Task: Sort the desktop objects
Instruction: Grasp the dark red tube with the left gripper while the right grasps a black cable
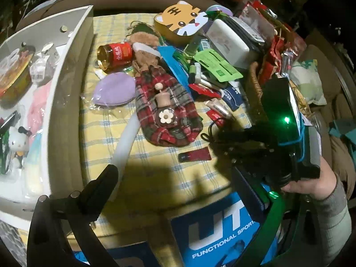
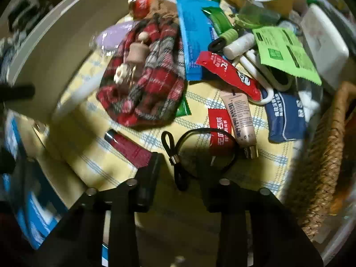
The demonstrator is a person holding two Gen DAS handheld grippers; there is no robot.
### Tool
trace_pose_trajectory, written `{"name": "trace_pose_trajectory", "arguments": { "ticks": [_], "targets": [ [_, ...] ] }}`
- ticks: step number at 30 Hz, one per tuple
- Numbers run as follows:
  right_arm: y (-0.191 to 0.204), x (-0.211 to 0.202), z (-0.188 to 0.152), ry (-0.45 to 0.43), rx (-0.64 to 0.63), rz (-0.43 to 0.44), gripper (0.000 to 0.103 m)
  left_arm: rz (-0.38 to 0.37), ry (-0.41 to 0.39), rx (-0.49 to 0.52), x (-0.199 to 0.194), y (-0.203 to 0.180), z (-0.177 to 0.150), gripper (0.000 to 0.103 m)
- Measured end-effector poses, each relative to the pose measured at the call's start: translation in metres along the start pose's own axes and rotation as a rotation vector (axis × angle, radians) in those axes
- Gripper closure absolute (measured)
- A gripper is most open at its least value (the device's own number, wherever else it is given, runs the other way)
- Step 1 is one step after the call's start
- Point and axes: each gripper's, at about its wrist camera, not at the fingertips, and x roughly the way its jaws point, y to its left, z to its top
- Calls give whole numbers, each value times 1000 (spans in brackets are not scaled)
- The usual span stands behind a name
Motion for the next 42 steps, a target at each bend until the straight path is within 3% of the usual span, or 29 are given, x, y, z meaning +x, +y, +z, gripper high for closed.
{"name": "trace_pose_trajectory", "arguments": {
  "ticks": [1, 3, 6, 10, 16, 19, 21, 23, 33, 35, 36, 37, 38, 39, 42],
  "targets": [
    [0, -1, -2, 0, -4, -15, 93, 0, 2, 12, 2, -4, 1, 2],
    [-10, -7, -6, -17, 57, 41, 93, 27, -2, 46, 4, -12, 1, 2],
    [-30, -27, -14, -93, 169, 155, 93, 95, 4, 188, 12, -39, 2, 2],
    [-49, -64, -30, -203, 284, 315, 93, 164, 95, 296, 45, -65, 9, 2],
    [-58, -101, -47, -276, 327, 379, 93, 270, 218, 291, 97, -75, 19, 2],
    [-61, -107, -57, -289, 339, 396, 93, 254, 259, 281, 112, -74, 19, 3],
    [-63, -108, -62, -293, 343, 402, 93, 218, 271, 248, 116, -71, 19, 6],
    [-64, -106, -66, -291, 342, 402, 93, 207, 273, 215, 119, -65, 22, 17],
    [-63, -99, -70, -287, 349, 413, 93, 242, 271, 183, 122, -64, 31, 17],
    [-64, -100, -70, -290, 350, 412, 93, 239, 262, 176, 120, -63, 31, 24],
    [-64, -100, -70, -292, 349, 411, 93, 246, 242, 176, 116, -62, 33, 40],
    [-64, -101, -70, -293, 350, 411, 93, 241, 226, 169, 112, -61, 35, 70],
    [-64, -102, -70, -294, 351, 410, 93, 247, 213, 163, 109, -59, 37, 90],
    [-64, -102, -69, -292, 349, 410, 93, 237, 205, 149, 105, -56, 39, 100],
    [-63, -102, -70, -290, 350, 407, 93, 208, 221, 137, 106, -50, 37, 100]
  ]
}}
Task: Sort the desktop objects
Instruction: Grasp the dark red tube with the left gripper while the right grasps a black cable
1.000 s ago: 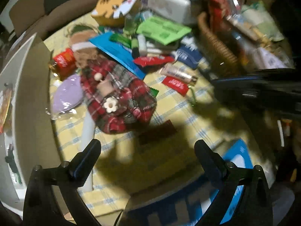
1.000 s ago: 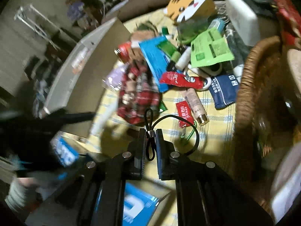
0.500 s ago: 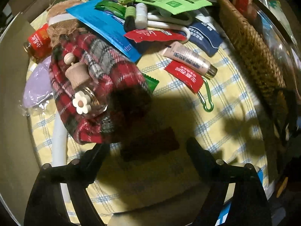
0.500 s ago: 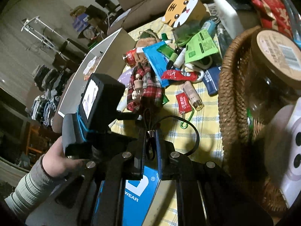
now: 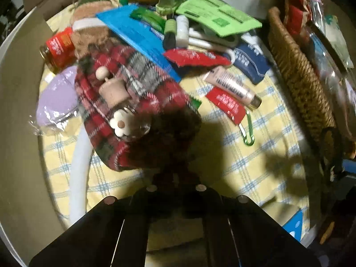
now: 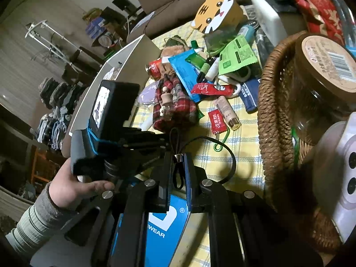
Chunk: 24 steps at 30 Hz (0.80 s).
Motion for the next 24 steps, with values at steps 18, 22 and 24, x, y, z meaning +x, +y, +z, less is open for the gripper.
{"name": "trace_pose_trajectory", "arguments": {
  "ticks": [18, 22, 24],
  "targets": [
    [36, -20, -2, -19, -38, 0, 93, -209, -140, -70, -98, 41, -45, 100],
    [54, -26, -2, -22, -49, 19, 93, -307, -150, -118, -100, 56, -56, 100],
    [61, -28, -4, -23, -44, 32, 93, -384, -160, -159, -109, 71, -63, 100]
  ]
}}
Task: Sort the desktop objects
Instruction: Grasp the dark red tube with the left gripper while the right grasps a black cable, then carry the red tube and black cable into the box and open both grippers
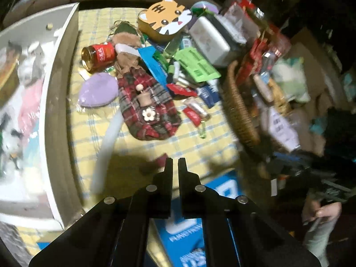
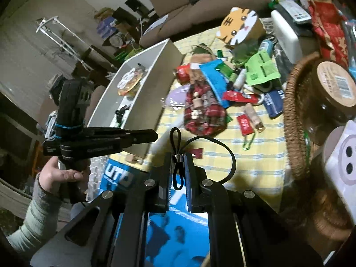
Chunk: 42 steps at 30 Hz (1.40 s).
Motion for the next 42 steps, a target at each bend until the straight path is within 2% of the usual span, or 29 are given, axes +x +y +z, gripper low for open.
{"name": "trace_pose_trajectory", "arguments": {
  "ticks": [1, 3, 5, 6, 7, 9, 10, 12, 16, 19, 25, 28, 29, 30, 35, 38, 42],
  "targets": [
    [4, -1, 0, 2, 1, 6, 93, -8, -10, -11, -3, 1, 0, 100],
    [13, -1, -1, 11, -8, 4, 93, 23, -18, 8, -8, 0, -1, 100],
    [20, -2, 0, 16, -21, -15, 93, 32, 17, 38, -3, -1, -3, 99],
    [22, -2, 0, 16, -23, -16, 93, 39, 30, 61, 0, -3, -4, 93],
    [24, -2, 0, 15, -26, -18, 93, 61, 67, 138, 11, -12, -4, 76],
    [24, 0, 0, 15, -23, -21, 93, 106, 128, 240, 30, -23, -5, 63],
    [23, 1, -1, 14, -18, -20, 93, 140, 184, 309, 47, -30, -3, 63],
    [16, 4, -2, 16, -7, -13, 93, 156, 263, 372, 71, -35, 1, 63],
    [-2, 10, -5, 29, 16, -8, 93, 165, 387, 404, 108, -31, 13, 63],
    [-12, 14, -6, 40, 24, 0, 93, 198, 456, 474, 127, -31, 16, 60],
    [-25, 21, -2, 42, 28, 28, 93, 261, 536, 553, 152, -30, 14, 60],
    [-31, 24, -2, 38, 32, 35, 93, 270, 523, 572, 152, -33, 14, 63],
    [-31, 24, -1, 38, 35, 36, 93, 287, 514, 581, 151, -34, 14, 70],
    [-32, 25, -2, 37, 37, 36, 93, 332, 490, 616, 150, -36, 12, 85],
    [-35, 26, -4, 35, 52, 34, 93, 311, 420, 552, 140, -31, 9, 85],
    [-34, 24, -5, 33, 58, 28, 93, 234, 363, 479, 121, -29, 12, 85],
    [-23, 14, -6, 19, 53, 24, 93, 93, 245, 377, 66, -26, 17, 85]
  ]
}}
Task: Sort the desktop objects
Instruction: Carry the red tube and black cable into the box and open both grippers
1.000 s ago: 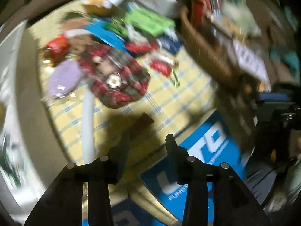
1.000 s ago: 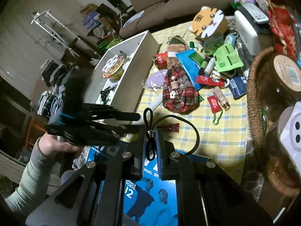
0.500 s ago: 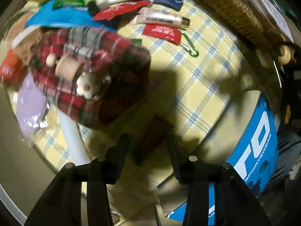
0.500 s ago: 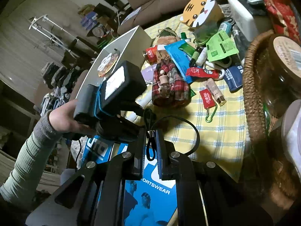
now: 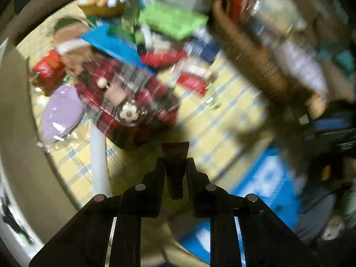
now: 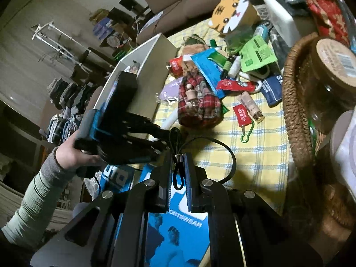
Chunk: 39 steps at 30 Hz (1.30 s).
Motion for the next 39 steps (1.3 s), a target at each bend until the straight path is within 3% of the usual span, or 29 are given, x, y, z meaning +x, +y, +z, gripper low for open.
{"name": "trace_pose_trajectory", "arguments": {
  "ticks": [3, 6, 11, 16, 22, 27, 34, 39],
  "targets": [
    [18, -14, -3, -12, -14, -5, 93, -86, -105, -49, -48, 2, -23, 85],
    [45, -28, -7, -18, -43, -24, 93, -127, -165, -82, -84, 5, -42, 85],
    [104, -37, -17, -12, -92, -47, 93, -121, -241, -144, -132, 33, -88, 85],
    [169, -10, -14, 22, -142, -38, 93, -57, -299, -247, -181, 94, -137, 85],
    [236, 60, 17, 58, -183, 13, 93, 24, -352, -393, -214, 179, -175, 85],
    [277, 148, 58, 123, -177, 66, 93, 78, -347, -479, -213, 245, -186, 85],
    [287, 269, 103, 208, -101, 70, 93, 167, -234, -520, -170, 313, -173, 85],
    [270, 332, 121, 259, -34, 54, 93, 272, -169, -502, -149, 331, -170, 85]
  ]
}}
